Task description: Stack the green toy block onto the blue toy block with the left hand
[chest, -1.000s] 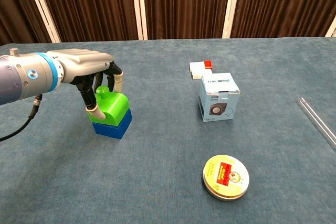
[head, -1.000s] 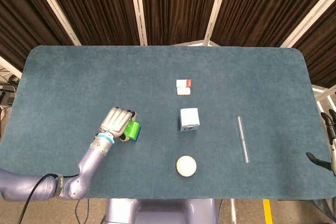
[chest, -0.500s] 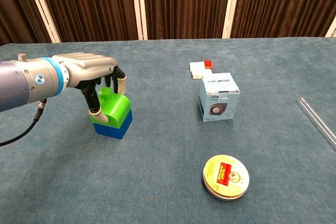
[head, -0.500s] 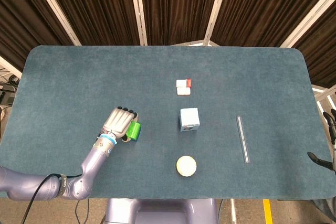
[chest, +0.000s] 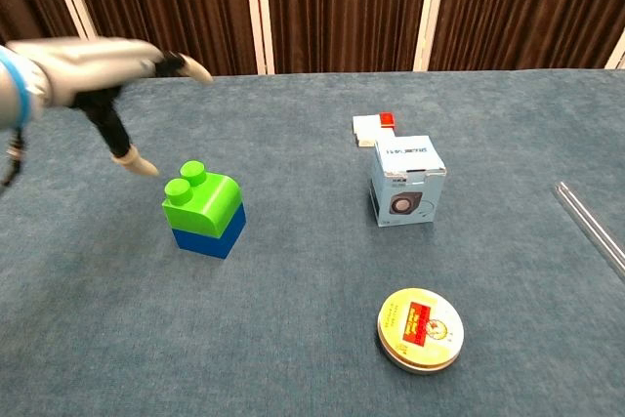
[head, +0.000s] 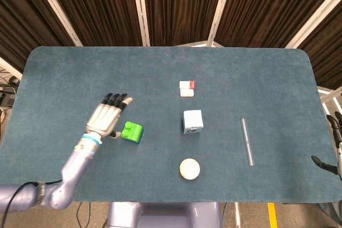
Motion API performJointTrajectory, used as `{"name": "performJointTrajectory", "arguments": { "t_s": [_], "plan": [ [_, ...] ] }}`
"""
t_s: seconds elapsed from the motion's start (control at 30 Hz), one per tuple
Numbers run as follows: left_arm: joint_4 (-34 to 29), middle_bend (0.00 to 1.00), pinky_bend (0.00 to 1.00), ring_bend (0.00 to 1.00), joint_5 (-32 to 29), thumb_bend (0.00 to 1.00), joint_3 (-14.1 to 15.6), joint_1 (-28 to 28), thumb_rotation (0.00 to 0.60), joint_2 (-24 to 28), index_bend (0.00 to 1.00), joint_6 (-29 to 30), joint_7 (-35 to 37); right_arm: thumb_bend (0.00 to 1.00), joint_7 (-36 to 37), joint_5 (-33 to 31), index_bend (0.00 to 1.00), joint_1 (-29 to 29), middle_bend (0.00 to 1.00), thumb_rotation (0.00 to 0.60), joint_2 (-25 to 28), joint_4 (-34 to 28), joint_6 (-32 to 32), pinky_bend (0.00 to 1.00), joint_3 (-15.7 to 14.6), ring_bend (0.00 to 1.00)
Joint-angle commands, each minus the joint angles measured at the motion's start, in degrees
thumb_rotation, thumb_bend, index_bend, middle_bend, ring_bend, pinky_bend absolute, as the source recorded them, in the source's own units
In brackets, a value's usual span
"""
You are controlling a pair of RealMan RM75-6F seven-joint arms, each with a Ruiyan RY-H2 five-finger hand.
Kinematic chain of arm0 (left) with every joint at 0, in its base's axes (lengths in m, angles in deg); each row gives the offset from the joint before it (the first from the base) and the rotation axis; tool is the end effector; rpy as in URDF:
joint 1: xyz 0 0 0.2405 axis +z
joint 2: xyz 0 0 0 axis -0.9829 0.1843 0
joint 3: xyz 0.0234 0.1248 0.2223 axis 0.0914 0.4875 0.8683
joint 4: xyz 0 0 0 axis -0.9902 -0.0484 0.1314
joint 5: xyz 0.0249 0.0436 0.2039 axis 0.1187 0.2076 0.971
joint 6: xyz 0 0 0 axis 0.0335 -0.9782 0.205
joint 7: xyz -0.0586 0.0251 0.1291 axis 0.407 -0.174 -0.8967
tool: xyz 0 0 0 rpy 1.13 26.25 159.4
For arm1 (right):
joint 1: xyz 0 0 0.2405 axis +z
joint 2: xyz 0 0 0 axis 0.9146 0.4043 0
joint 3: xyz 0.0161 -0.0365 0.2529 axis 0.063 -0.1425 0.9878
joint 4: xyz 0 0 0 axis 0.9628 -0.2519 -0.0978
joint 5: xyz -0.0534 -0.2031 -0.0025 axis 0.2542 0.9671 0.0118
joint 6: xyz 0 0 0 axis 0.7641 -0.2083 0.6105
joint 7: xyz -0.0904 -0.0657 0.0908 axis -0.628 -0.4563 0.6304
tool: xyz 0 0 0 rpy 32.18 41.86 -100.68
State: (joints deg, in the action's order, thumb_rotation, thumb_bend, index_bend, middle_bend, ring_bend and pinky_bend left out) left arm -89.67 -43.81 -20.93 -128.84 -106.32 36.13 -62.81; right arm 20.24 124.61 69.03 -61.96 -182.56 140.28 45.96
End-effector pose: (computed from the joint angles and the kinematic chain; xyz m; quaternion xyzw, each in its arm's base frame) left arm -0.1216 0.3249 0.0383 -0.7435 -0.3620 -0.3085 0.4701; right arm -0.3060 -0.1838 0.2276 0.5630 -0.3525 0.3736 0.6475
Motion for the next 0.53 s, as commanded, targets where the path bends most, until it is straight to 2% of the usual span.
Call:
{"name": "performJointTrajectory", "arguments": {
  "t_s": [0.03, 0.1, 0.2, 0.33, 0.53],
  "plan": [
    [-3.9, 0.0, 0.0, 0.0, 8.1, 0.0, 1.8, 5.9, 0.6, 6.2, 0.0, 6.0, 6.0, 0.0, 0.0, 0.5, 0.0, -0.2, 0.0, 0.6, 0.1, -0.2, 0.4, 0.0, -0.1, 0.0],
    [-3.5, 0.0, 0.0, 0.0, 14.0, 0.0, 3.6, 10.1, 0.6, 8.5, 0.0, 9.9, 10.9, 0.0, -0.4, 1.5, 0.0, -0.3, 0.0, 0.6, 0.1, -0.6, 1.1, 0.0, -0.4, 0.0],
    [-2.5, 0.0, 0.0, 0.0, 17.8, 0.0, 5.4, 13.8, 0.6, 10.2, 0.0, 13.5, 15.0, 0.0, -0.6, 2.1, 0.0, -0.4, 0.0, 0.6, 0.0, -0.9, 1.4, 0.0, -0.5, 0.0],
    [0.9, 0.0, 0.0, 0.0, 27.6, 0.0, 10.9, 22.2, 0.6, 13.6, 0.0, 19.4, 25.8, 0.0, -1.2, 1.6, 0.0, -0.1, 0.0, 0.6, -0.3, -0.9, 1.0, 0.0, -0.3, 0.0],
    [6.4, 0.0, 0.0, 0.0, 35.4, 0.0, 14.6, 28.6, 0.6, 13.5, 0.0, 23.0, 33.4, 0.0, -1.2, 0.7, 0.0, 0.3, 0.0, 0.6, -0.5, -0.4, 0.0, 0.0, -0.2, 0.0]
  ]
}}
